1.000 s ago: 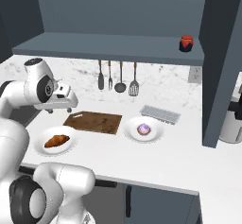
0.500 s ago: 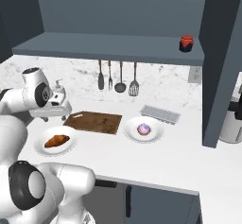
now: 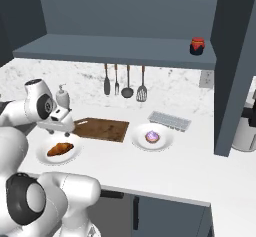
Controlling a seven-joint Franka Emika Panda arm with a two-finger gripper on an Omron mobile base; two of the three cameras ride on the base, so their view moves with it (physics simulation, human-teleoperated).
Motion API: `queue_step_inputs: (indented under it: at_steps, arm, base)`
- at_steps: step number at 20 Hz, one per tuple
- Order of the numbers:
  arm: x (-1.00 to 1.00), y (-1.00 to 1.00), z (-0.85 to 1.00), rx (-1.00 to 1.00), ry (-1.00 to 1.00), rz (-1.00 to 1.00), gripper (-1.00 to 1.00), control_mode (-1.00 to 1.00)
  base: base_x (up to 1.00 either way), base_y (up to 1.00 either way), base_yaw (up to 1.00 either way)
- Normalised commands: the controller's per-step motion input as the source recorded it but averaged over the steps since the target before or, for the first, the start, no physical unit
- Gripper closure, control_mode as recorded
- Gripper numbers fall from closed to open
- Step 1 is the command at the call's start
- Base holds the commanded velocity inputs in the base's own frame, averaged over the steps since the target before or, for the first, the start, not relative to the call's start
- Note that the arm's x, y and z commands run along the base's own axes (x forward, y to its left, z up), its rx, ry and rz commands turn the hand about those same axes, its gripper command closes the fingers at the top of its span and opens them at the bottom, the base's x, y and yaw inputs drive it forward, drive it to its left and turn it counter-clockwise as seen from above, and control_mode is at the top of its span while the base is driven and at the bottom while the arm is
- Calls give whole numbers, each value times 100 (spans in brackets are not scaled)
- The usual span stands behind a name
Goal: From the different types of pastries on the counter, select a croissant and place it on the cutting board. Then retrieve a jar of jam from the cabinet and place it alongside the croissant on the cutting board.
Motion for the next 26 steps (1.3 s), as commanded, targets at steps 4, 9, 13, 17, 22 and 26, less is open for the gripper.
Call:
queue_step_inputs:
  at_steps: [4,9,13,17,22,26]
  arm:
    - [-19,-2,-1,6,9,-44,-100,-100]
    - [0,31,0,3,-4,-18,-100,-100]
    - [7,62,-1,0,-12,-39,-100,-100]
    - [14,17,-4,-1,-2,-9,-100,-100]
    - [41,0,-48,-5,-26,0,-100,-100]
    - [32,0,-48,-2,-23,0,-100,-100]
  base:
    - [0,0,0]
    - [0,0,0]
    - [0,0,0]
    - [0,0,0]
    - [0,0,0]
    - [0,0,0]
